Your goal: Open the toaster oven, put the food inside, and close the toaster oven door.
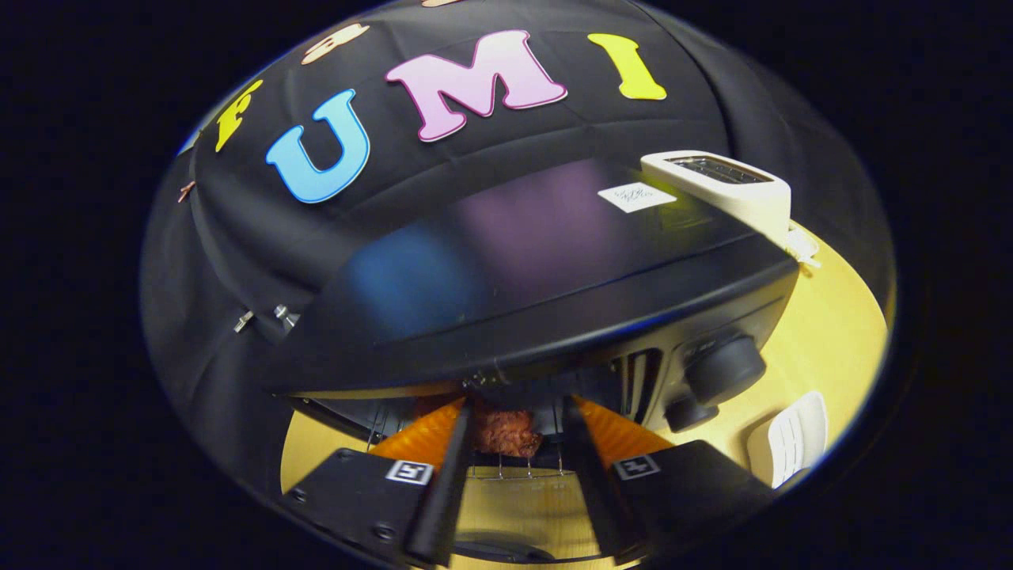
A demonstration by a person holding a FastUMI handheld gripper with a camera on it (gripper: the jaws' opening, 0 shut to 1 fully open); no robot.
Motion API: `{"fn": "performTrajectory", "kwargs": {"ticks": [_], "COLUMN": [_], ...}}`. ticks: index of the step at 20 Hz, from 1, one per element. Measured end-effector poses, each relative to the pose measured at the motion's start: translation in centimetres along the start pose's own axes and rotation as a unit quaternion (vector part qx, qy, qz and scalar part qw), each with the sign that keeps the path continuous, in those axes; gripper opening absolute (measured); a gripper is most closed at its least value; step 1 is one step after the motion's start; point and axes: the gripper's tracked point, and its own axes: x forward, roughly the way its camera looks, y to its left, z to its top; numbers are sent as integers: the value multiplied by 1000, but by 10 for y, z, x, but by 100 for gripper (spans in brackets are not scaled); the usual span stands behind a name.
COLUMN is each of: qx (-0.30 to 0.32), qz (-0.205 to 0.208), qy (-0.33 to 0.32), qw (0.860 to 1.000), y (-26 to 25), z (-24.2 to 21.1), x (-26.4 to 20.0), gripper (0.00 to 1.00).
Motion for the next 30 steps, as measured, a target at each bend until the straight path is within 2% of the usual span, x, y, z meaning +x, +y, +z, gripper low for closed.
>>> {"fn": "performTrajectory", "kwargs": {"ticks": [2,6,11,17,24,30], "qx": [-13,-50,-100,-132,-125,-133], "qz": [-4,-13,-49,-52,-5,9], "qy": [8,7,-1,18,44,101], "qw": [1000,999,994,990,991,986], "y": [-2,-5,-20,-17,15,32], "z": [-5,-8,-11,-37,-74,-137], "x": [-5,-25,-58,-98,-135,-141], "gripper": [92,98,98,98,98,99]}}
